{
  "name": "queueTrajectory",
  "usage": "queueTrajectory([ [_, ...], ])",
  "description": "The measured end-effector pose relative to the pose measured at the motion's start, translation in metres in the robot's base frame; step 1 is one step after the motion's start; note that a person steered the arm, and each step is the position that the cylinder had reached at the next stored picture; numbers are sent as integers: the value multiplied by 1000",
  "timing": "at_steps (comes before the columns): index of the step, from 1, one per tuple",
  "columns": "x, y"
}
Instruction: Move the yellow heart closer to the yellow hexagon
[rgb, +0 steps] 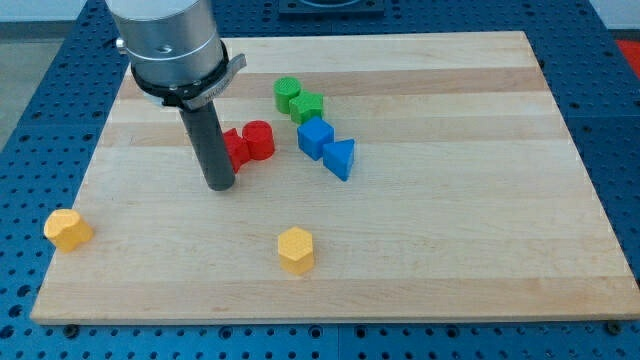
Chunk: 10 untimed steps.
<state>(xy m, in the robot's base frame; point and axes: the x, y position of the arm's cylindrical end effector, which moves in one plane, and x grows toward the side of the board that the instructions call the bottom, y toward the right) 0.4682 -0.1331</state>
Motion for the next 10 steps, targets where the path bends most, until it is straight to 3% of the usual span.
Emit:
queueTrajectory([
  [2,74,-25],
  [3,121,-93],
  [4,138,-170],
  [7,122,-172],
  [9,50,-171],
  [10,37,-147],
])
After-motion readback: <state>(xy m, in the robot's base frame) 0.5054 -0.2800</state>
